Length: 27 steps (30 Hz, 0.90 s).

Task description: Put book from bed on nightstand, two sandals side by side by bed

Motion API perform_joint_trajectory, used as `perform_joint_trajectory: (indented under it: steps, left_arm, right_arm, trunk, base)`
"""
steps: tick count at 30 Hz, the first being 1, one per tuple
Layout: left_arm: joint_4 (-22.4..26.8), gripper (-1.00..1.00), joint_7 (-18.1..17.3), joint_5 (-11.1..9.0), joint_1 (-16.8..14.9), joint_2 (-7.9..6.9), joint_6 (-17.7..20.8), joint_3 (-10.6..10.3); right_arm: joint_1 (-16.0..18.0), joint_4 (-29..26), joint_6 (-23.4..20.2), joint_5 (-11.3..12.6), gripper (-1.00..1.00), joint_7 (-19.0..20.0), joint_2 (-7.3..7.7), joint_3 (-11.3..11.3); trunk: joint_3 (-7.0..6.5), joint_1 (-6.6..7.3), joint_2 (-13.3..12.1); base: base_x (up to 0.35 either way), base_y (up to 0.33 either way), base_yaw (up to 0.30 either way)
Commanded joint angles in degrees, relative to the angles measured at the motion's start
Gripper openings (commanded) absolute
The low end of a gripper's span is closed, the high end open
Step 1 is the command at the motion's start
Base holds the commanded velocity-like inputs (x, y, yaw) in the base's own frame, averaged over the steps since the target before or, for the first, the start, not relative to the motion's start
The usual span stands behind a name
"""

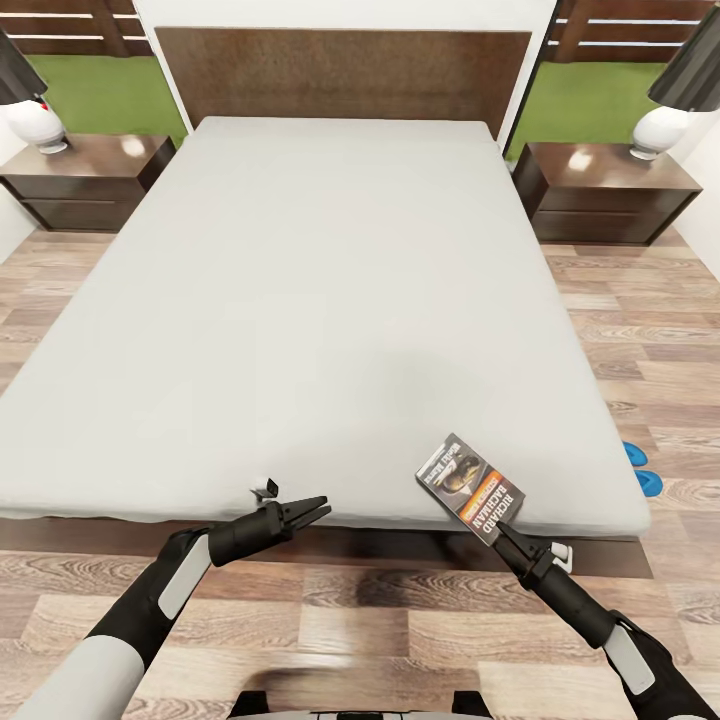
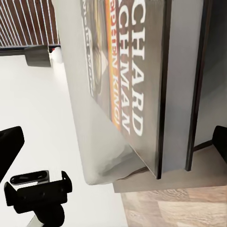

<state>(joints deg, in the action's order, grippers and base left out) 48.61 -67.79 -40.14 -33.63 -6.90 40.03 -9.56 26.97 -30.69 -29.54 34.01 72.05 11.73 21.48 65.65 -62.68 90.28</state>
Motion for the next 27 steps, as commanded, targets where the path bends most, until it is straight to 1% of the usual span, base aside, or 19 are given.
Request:
perform_joint_trajectory:
  steps: [1,8,15,27]
  left_arm:
    - [-0.01,1.00,0.03,-0.47,-0.03,0.03,0.48,-0.20]
    - [-0.01,1.00,0.03,-0.47,-0.03,0.29,0.48,-0.20]
    - [-0.01,1.00,0.03,-0.47,-0.03,0.31,0.48,-0.20]
    - [-0.01,1.00,0.03,-0.47,-0.03,0.31,0.48,-0.20]
  right_arm:
    - [0.03,0.02,-0.52,0.18,1.00,0.11,0.02,0.06]
    - [0.02,0.02,-0.52,0.18,1.00,0.11,0.01,0.06]
    - [0.02,0.02,-0.52,0.18,1.00,0.11,0.03,0.06]
    - [0.01,0.02,-0.52,0.18,1.00,0.11,0.00,0.06]
  trunk:
    - [0.03,0.00,0.01]
    - [0.03,0.00,0.01]
    - [0.03,0.00,0.01]
    - [0.03,0.00,0.01]
  base:
    - [0.000,0.000,0.000]
    - [0.006,0.000,0.000]
    - [0.114,0.000,0.000]
    - [0.004,0.000,0.000]
